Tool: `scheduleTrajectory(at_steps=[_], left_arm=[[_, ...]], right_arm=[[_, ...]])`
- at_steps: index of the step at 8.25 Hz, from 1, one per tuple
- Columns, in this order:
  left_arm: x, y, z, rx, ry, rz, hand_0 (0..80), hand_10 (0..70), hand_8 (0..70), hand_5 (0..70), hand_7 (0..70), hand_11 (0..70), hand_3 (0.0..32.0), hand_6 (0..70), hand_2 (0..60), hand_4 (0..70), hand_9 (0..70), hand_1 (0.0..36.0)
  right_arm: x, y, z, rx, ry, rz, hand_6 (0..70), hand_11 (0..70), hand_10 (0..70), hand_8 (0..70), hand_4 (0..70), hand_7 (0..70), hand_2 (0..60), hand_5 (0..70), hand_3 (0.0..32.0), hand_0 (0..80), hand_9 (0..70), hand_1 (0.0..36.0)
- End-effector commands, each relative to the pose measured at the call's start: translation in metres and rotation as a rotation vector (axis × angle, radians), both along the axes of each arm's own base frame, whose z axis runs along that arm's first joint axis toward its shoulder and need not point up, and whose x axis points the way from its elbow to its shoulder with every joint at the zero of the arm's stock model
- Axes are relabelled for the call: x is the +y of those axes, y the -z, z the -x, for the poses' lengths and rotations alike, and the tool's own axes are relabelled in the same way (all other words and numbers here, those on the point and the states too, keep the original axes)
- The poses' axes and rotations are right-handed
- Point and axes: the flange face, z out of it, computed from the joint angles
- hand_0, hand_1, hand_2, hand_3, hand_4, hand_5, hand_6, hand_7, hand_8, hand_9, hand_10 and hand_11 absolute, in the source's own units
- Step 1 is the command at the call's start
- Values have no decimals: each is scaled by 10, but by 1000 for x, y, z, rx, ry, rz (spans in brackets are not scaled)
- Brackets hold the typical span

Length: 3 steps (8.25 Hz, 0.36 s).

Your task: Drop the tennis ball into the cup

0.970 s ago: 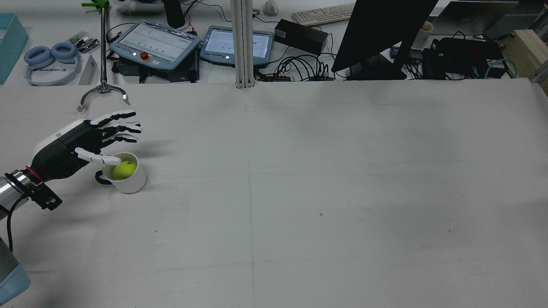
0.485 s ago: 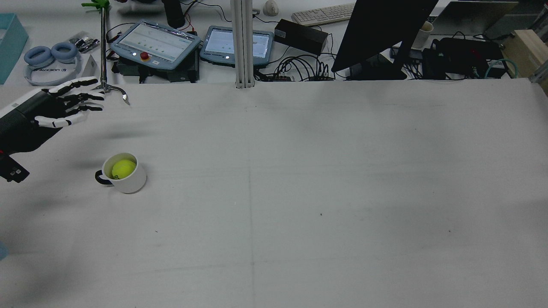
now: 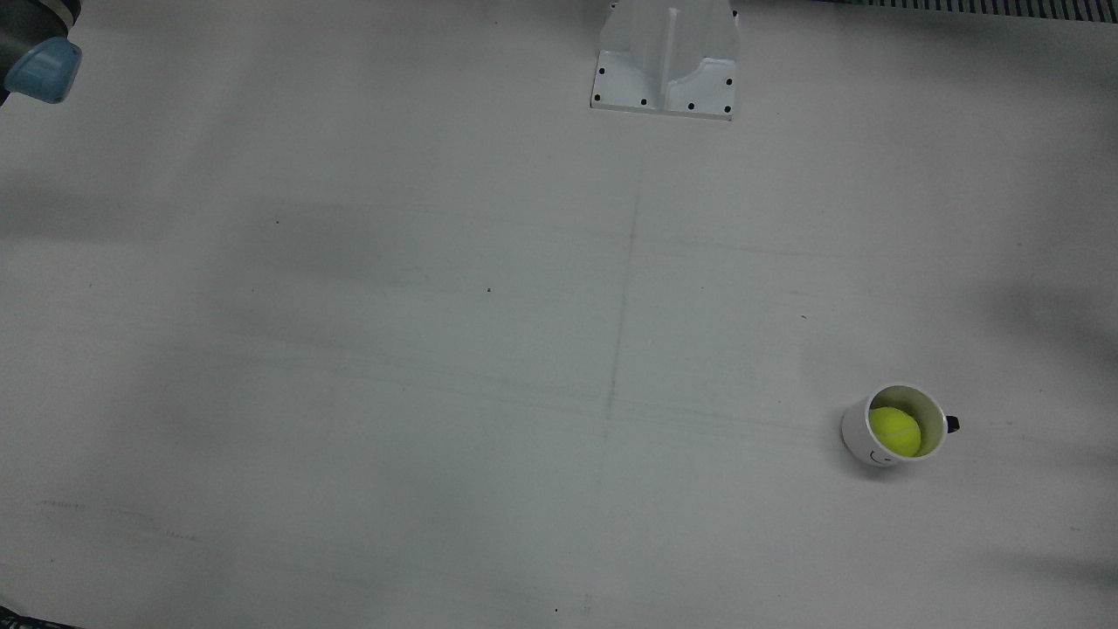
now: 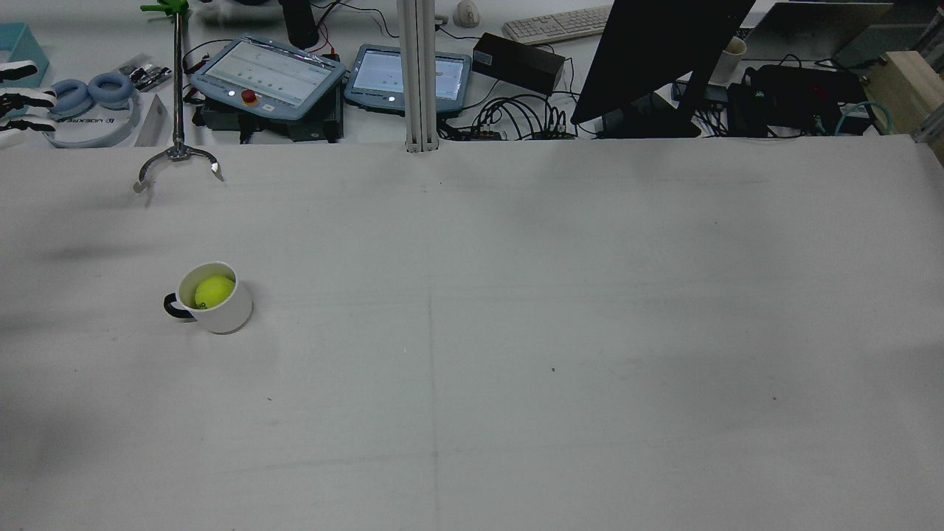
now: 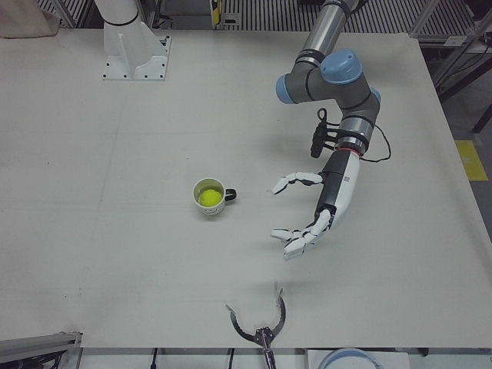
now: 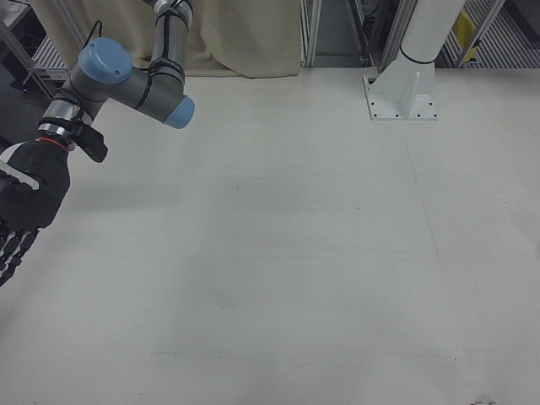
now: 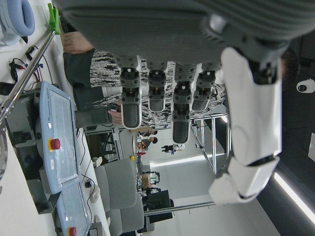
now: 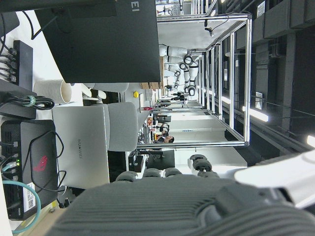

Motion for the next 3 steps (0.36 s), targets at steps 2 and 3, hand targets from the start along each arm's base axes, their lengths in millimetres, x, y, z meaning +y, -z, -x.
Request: scheduleTrajectory(at_steps=[2, 3], left_arm=[[2, -10, 37, -8, 57, 5, 588, 216, 184, 160, 253, 338, 0, 398, 286, 178, 185, 269], [-4, -1, 59, -13, 80, -14, 595, 218, 178, 155, 267, 340, 0, 358, 292, 183, 190, 280]], right_arm=[[0, 0, 0, 0, 0, 0, 0, 0, 0, 0, 0, 0, 0, 0, 0, 0, 0, 0], [0, 0, 0, 0, 0, 0, 0, 0, 0, 0, 0, 0, 0, 0, 0, 0, 0, 0]])
